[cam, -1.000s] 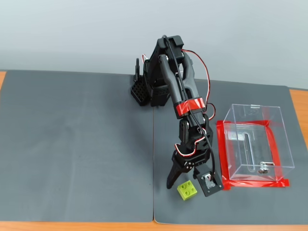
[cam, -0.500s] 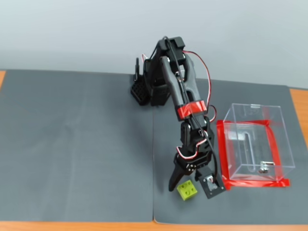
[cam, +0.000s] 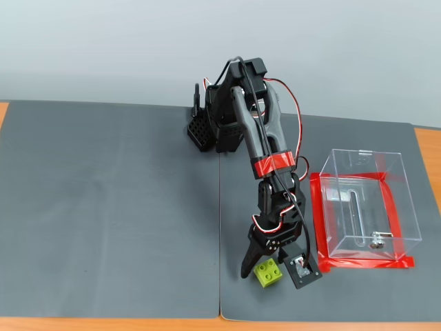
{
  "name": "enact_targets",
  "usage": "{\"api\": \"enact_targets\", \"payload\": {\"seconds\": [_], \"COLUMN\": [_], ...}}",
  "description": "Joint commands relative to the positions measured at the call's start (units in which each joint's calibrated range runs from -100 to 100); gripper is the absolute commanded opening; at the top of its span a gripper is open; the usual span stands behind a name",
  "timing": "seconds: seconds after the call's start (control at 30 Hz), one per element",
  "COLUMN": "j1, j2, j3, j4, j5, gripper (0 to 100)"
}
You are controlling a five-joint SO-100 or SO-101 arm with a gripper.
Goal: Pick the green lego block and place it into the transparent box
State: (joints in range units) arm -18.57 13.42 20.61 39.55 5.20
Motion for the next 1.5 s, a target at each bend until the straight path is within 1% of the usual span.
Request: {"api": "enact_targets", "payload": {"seconds": [0.0, 1.03, 1.1, 1.3, 1.47], "j1": [0.55, 0.63, 0.63, 0.55, 0.55], "j2": [-0.75, 0.44, 0.44, 0.44, 0.44], "j3": [-2.11, -3.29, -3.29, -3.29, -3.29], "j4": [-0.57, -0.23, -0.23, -0.31, -0.31], "j5": [0.14, 0.09, 0.19, 0.24, 0.24], "gripper": [37, 37, 35, 22, 19]}}
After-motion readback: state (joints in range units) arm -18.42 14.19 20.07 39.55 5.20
